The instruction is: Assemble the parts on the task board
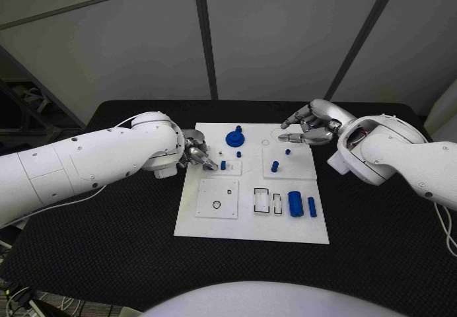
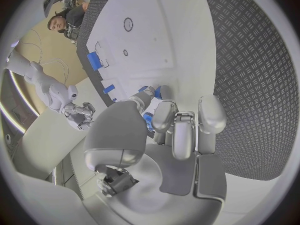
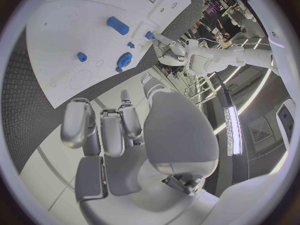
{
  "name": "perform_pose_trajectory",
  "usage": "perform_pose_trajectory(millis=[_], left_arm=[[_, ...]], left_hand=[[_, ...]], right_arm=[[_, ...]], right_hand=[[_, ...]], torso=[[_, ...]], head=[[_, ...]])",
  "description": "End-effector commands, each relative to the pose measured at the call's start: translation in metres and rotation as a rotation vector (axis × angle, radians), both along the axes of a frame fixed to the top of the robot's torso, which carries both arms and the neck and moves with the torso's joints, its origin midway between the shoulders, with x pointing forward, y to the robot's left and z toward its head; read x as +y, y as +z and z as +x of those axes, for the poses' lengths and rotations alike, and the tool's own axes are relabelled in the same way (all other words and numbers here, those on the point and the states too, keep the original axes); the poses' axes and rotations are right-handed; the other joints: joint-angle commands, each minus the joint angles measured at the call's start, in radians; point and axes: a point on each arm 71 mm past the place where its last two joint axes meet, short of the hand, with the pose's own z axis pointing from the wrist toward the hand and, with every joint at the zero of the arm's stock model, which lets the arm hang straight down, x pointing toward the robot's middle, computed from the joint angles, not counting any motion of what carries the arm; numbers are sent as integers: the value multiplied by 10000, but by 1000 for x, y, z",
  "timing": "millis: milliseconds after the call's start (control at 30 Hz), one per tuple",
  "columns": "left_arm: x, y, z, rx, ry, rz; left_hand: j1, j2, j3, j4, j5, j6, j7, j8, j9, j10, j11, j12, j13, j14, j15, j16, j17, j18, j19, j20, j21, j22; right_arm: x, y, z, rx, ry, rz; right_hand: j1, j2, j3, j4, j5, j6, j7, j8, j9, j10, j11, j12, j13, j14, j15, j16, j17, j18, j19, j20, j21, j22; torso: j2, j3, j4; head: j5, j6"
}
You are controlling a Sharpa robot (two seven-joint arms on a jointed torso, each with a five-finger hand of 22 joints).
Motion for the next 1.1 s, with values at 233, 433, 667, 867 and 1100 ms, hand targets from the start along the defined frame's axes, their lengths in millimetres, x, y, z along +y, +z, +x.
perform_pose_trajectory(millis=[233, 433, 667, 867, 1100], left_arm=[[2, -5, 0, 175, 104, 233], [4, -5, 3, 46, 301, 194], [7, -5, 5, -19, 455, 196], [8, -5, 6, -37, 517, 205], [10, -5, 7, -73, 587, 193]], left_hand=[[-216, -134, -209, 408, -45, 78, -1, -41, 82, 350, -48, -2, 1204, 951, -81, 32, 2212, -237, 50, -89, 5, 57], [-222, -169, -285, 595, -44, 95, -11, -54, 118, 357, -58, 15, 1207, 952, -94, 35, 2216, -240, 62, -103, 7, 70], [-242, -275, -416, 880, -45, 101, -10, -81, 166, 360, -59, 19, 1208, 951, -107, 31, 2211, -245, 81, -119, 10, 90], [-201, -468, -612, 1335, -44, 137, -17, -118, 228, 363, -74, 20, 1208, 949, -114, 27, 2205, -248, 97, -130, 4, 107], [-90, -626, -800, 1882, -42, 172, -18, -169, 289, 363, -70, 17, 1207, 948, -117, 22, 2199, -251, 112, -136, -7, 124]], right_arm=[[1, 1, 0, -27, 70, -22], [1, 1, 0, -33, 65, -19], [0, 1, 0, -32, 59, -23], [0, 1, 0, -29, 57, -26], [0, 1, 0, -25, 54, -30]], right_hand=[[-20, 62, 9, 58, 40, 76, 11, -66, 15, 7, -85, -10, 300, 445, -76, -51, 170, 59, -12, 2, -41, -11], [-24, 62, 8, 64, 42, 75, 12, -67, 16, 4, -85, -15, 295, 444, -76, -55, 166, 62, -17, 2, -51, -23], [-33, 64, 6, 72, 43, 74, 12, -68, 17, 7, -85, -10, 299, 446, -76, -51, 173, 60, -12, 2, -45, -14], [-42, 64, 3, 82, 44, 72, 13, -69, 18, 7, -84, -10, 299, 446, -76, -54, 171, 59, -10, 1, -45, -13], [-51, 65, 1, 89, 44, 71, 13, -70, 19, 4, -84, -14, 295, 444, -76, -59, 164, 62, -17, 1, -56, -27]], torso=[[-5, 2, 1], [-3, 4, 0], [-2, 1, 1], [2, -3, 6], [-5, -1, 9]], head=[[-3, 0], [-7, 12], [-15, 18], [-15, 17], [-14, 20]])
